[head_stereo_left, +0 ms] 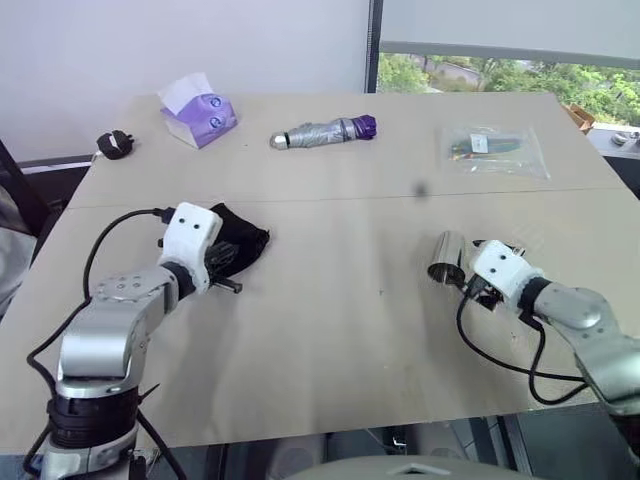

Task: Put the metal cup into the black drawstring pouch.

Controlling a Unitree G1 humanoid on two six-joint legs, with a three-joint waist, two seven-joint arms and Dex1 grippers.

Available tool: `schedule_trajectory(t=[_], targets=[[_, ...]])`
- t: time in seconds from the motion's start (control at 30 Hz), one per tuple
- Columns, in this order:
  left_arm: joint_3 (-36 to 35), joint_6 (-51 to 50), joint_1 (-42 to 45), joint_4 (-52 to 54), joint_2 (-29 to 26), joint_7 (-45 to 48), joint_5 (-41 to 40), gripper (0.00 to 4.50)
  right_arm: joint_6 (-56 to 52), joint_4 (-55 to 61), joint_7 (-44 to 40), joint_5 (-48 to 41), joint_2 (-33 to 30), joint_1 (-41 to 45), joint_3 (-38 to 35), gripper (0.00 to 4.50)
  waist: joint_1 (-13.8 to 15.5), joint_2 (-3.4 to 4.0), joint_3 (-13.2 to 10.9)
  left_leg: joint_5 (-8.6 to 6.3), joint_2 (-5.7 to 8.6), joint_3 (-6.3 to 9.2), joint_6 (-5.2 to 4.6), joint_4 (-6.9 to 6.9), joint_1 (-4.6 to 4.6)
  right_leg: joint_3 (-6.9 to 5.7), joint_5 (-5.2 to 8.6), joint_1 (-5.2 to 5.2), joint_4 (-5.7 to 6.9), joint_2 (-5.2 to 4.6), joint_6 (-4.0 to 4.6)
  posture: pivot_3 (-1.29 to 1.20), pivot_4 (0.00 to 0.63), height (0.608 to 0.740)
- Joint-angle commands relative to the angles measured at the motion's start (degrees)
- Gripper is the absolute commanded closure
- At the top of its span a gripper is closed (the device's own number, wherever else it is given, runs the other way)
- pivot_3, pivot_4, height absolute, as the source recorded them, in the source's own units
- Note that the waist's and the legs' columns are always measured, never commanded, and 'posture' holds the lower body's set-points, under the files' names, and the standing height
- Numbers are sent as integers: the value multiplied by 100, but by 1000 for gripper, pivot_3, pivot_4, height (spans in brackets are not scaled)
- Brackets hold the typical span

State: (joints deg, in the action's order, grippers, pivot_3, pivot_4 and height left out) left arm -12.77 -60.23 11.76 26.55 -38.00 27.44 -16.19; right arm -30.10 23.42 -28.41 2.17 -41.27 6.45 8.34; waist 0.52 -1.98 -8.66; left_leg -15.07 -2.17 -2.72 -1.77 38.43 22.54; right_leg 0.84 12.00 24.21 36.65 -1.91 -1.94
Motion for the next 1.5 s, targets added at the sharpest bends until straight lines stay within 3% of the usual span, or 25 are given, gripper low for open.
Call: schedule_trajectory(t=[0.03,0.17,0.2,0.33,0.43,0.53,0.73,1.13,1.33,1.5], targets=[[-74,-114,225,232,-123,30,-153,4500,-327,38,209,100,217,192,-184,2233,3,-1,0,0,0,0,0,0,1,0,0,0,-1,0,0,0,150,740],[-275,-709,564,173,-31,157,-664,4500,-475,-37,321,120,406,241,-318,4231,10,0,0,0,0,2,0,0,6,-4,0,0,-5,0,-1,0,150,740],[-301,-859,654,140,-2,162,-763,4500,-531,-50,351,92,462,256,-366,4487,9,-1,0,0,0,1,0,0,5,-3,0,0,-5,-1,-1,0,150,740],[-431,-1582,975,-12,154,167,-1198,4500,-644,34,278,-174,691,329,-597,4487,7,-1,0,0,1,4,0,1,2,-4,0,-1,-1,1,-2,0,150,740],[-442,-2020,1258,-227,343,114,-1409,4500,-826,518,-320,-1512,1317,394,-911,4487,-23,-1,0,0,1,5,0,1,0,-2,-7,-1,1,4,-13,0,150,740],[-376,-2239,1636,-509,577,-13,-1490,4500,-609,496,-798,-2162,1853,621,-559,4487,-72,-1,-2,0,-3,18,0,-1,0,-11,-13,-1,3,12,-23,0,150,740],[61,-2319,2176,-810,889,-220,-1490,4500,438,-1239,-763,-1738,3135,1662,511,4487,-142,-1,-2,1,-1,15,1,0,-7,-4,-14,-3,9,10,-23,0,150,740],[-50,-2729,2250,-568,902,-315,-1671,4500,1779,-2990,-653,-782,3700,2004,1244,4487,-142,1,-4,2,-1,18,8,-4,9,-12,-14,5,6,-6,-24,0,150,740],[181,-2766,2052,-268,741,-265,-1724,4500,2176,-4018,-118,-203,4021,2464,1317,4487,-156,2,-4,6,-1,19,13,-4,3,-8,-15,8,15,-5,-23,0,150,740],[236,-2865,1942,14,665,-227,-1845,4500,2135,-4765,177,-455,4732,2856,946,4487,-181,2,-4,8,-8,21,18,-9,-2,-6,-15,8,18,-5,-22,0,150,740]])
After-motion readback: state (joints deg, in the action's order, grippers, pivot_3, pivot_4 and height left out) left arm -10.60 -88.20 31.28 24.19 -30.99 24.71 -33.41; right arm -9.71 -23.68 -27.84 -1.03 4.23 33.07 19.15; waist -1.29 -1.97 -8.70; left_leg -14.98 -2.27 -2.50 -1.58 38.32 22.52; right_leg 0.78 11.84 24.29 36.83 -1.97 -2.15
